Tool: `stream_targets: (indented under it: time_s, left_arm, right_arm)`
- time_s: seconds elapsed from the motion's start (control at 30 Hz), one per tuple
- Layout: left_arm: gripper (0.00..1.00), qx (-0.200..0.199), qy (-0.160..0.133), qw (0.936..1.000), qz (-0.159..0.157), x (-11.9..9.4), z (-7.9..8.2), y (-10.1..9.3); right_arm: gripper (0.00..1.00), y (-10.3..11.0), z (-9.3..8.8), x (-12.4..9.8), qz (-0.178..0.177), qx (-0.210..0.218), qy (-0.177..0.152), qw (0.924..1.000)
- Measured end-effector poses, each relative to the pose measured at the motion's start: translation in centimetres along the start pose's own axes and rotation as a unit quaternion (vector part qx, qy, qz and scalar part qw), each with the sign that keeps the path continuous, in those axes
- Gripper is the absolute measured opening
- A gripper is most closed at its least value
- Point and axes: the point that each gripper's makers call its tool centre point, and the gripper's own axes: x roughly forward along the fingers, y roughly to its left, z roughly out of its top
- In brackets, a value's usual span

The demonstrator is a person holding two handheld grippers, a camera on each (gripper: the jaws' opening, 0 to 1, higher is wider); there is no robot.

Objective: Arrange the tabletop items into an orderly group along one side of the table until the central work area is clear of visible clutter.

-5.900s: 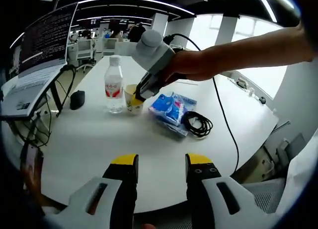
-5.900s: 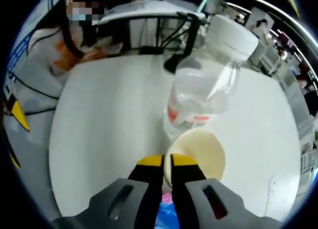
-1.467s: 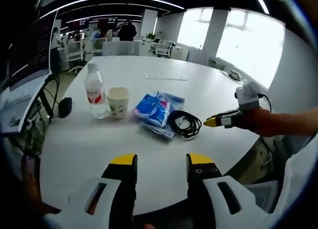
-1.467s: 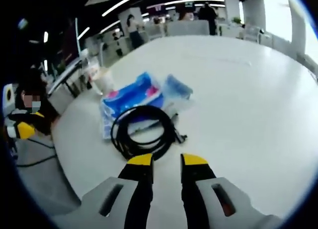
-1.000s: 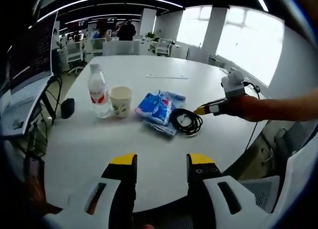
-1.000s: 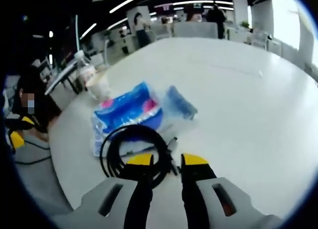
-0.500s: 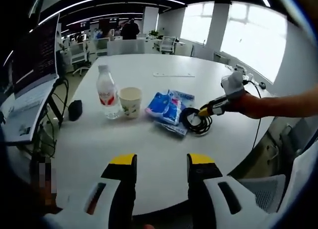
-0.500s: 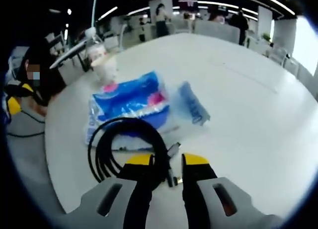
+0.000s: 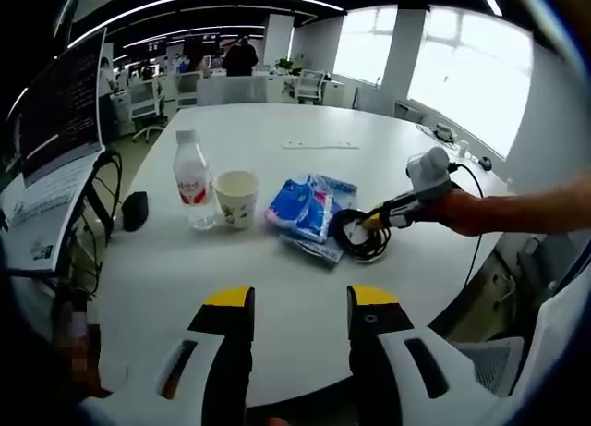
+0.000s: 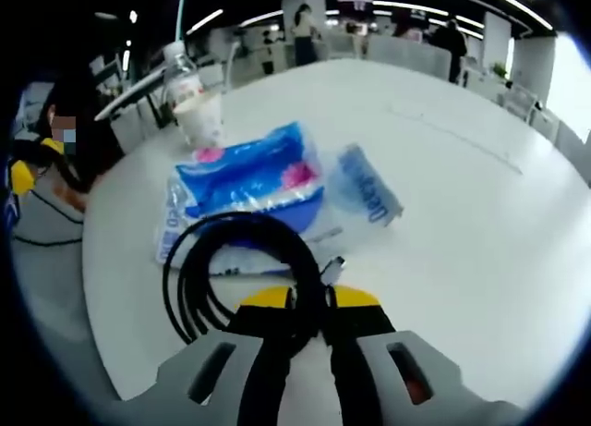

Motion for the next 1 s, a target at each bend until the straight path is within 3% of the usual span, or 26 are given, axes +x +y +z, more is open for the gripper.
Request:
stream_targets:
  time_s: [0.27,1.0]
  left_arm:
    - [0.38,0.002,-0.008,1.0,-0.001,-0.2,0.8,0.0]
    - [0.38,-0.004,-0.029,0.9993,-0.023,0.5,2.5,-3.0]
  right_arm:
    - [0.09,0.3,0.1,-0.9,0.008,0.002,-0.01,0.9999]
    - [0.09,0.0,-0.8,-4.7,-0.009,0.02,-0.031,0.9993]
